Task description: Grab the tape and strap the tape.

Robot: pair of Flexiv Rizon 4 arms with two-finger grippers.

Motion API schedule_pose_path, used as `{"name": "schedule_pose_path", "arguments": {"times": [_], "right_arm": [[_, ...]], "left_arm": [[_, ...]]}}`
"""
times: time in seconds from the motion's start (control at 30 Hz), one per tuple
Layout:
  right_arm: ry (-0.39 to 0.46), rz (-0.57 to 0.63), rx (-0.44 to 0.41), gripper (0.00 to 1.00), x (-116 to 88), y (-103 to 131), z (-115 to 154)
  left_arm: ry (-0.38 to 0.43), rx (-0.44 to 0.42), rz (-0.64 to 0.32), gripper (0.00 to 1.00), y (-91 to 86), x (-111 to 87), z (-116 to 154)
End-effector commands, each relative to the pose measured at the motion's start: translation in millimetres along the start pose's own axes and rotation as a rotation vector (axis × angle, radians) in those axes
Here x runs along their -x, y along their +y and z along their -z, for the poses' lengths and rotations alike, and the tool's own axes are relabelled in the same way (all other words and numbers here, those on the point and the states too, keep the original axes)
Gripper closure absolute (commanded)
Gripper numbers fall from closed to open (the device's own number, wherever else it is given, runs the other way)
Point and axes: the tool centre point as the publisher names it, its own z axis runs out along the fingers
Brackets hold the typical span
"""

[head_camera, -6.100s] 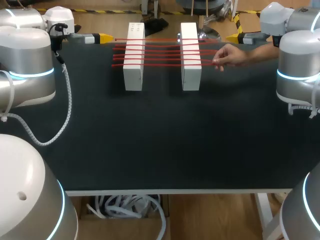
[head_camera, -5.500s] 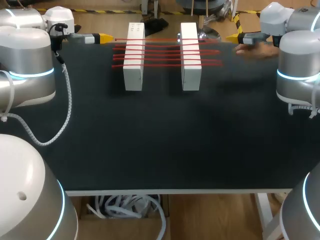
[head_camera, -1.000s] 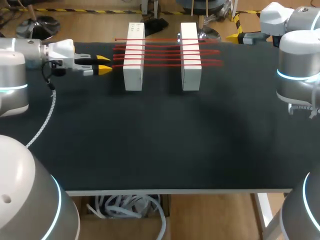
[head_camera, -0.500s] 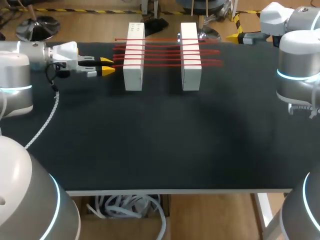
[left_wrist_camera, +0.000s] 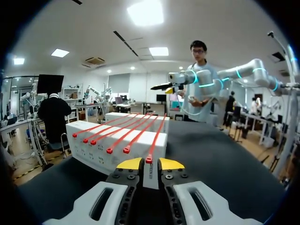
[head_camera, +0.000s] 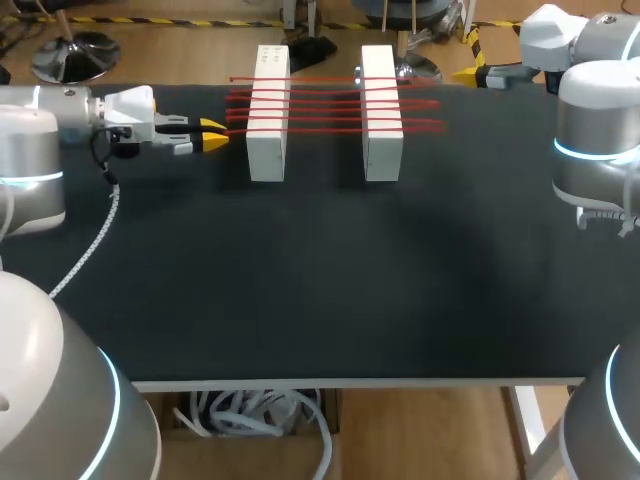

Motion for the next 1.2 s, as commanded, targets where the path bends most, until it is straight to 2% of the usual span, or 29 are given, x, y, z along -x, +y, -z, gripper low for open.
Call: {"name": "schedule_pose_path", "arguments": {"times": [0.03, 0.33, 0.4, 0.8, 1.0, 1.2], "right_arm": [[0.0, 0.0, 0.0, 0.0, 0, 0, 0], [0.0, 0.0, 0.0, 0.0, 0, 0, 0], [0.0, 0.0, 0.0, 0.0, 0, 0, 0], [0.0, 0.0, 0.0, 0.0, 0, 0, 0], [0.0, 0.0, 0.0, 0.0, 0, 0, 0], [0.0, 0.0, 0.0, 0.0, 0, 0, 0]], "left_arm": [[0.002, -0.005, -0.002, 0.87, 2.3, 0.8, -1], [0.007, -0.008, -0.001, 0.92, 2.8, 2.0, -1], [0.007, -0.009, -0.002, 1.0, 2.6, 2.1, -1], [0.022, -0.01, -0.023, 1.0, -0.7, -2.8, 2], [0.031, -0.006, -0.056, 1.0, -8.9, -9.1, 4], [0.032, -0.021, -0.078, 1.0, -26.8, -20.1, 4]]}}
